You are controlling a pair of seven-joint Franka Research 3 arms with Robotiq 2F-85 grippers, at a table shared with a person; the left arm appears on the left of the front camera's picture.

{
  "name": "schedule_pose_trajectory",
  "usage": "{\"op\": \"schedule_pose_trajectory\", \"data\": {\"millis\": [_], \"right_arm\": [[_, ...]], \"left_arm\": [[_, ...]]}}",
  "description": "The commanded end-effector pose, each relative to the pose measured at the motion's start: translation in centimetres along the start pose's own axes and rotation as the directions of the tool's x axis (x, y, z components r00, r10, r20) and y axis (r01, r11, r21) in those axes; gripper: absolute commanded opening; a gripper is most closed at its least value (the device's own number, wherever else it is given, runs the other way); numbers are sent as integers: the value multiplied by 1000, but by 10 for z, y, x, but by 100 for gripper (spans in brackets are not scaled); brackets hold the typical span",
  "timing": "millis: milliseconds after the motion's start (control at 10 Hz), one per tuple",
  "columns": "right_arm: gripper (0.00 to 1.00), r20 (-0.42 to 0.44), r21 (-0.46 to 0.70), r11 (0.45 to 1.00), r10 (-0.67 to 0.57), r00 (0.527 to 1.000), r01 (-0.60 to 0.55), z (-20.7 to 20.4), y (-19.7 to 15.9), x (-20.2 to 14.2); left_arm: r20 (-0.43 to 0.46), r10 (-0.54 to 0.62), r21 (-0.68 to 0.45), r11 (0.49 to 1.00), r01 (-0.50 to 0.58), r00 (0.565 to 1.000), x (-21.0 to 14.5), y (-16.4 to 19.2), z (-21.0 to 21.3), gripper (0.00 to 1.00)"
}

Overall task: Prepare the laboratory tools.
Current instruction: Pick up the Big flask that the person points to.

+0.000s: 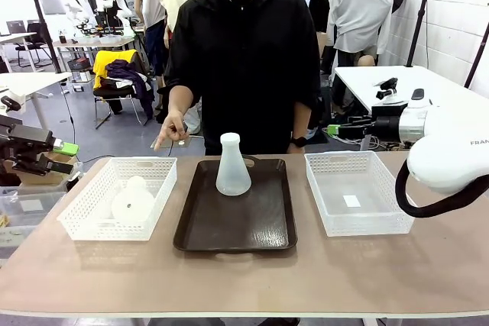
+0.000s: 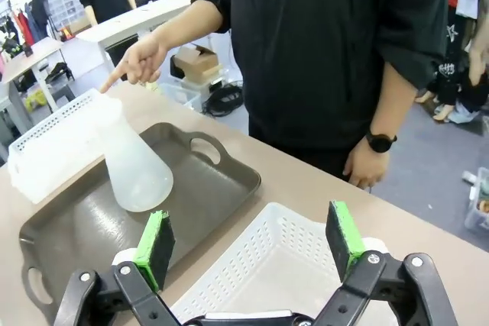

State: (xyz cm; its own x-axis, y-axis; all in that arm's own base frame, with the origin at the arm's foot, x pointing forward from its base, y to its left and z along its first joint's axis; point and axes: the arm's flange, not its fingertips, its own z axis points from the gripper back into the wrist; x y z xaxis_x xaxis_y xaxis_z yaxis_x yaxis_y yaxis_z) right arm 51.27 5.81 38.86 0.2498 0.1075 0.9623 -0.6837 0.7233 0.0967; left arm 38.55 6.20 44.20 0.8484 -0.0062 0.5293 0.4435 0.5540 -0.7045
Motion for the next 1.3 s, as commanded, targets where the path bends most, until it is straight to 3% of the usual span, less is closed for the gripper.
{"op": "schedule_pose_trajectory", "data": {"millis": [0, 200, 400, 500, 700, 900, 1200], "right_arm": [[100, -31, 8, 1000, 4, 999, -4, -4, 0, -2], [100, -31, 8, 1000, 4, 999, -4, -4, 0, -2], [100, -31, 8, 1000, 4, 999, -4, -4, 0, -2], [100, -31, 8, 1000, 4, 999, -4, -4, 0, -2], [100, -31, 8, 1000, 4, 999, -4, -4, 0, -2], [100, -31, 8, 1000, 4, 999, -4, -4, 0, -2], [100, -31, 8, 1000, 4, 999, -4, -4, 0, -2]], "left_arm": [[8, -83, 39, 996, 83, 997, 6, -20, 0, 100], [-10, -199, 139, 970, 198, 980, 31, -75, -12, 100], [-2, -183, 334, 926, 173, 983, 64, -109, -27, 100], [-32, -133, 400, 907, 134, 991, 80, -118, -39, 100], [-78, 55, 591, 806, 2, 995, 104, -125, -63, 100], [-93, 223, 729, 679, -87, 970, 125, -113, -81, 100], [-100, 496, 813, 541, -217, 863, 139, -89, -107, 100]]}}
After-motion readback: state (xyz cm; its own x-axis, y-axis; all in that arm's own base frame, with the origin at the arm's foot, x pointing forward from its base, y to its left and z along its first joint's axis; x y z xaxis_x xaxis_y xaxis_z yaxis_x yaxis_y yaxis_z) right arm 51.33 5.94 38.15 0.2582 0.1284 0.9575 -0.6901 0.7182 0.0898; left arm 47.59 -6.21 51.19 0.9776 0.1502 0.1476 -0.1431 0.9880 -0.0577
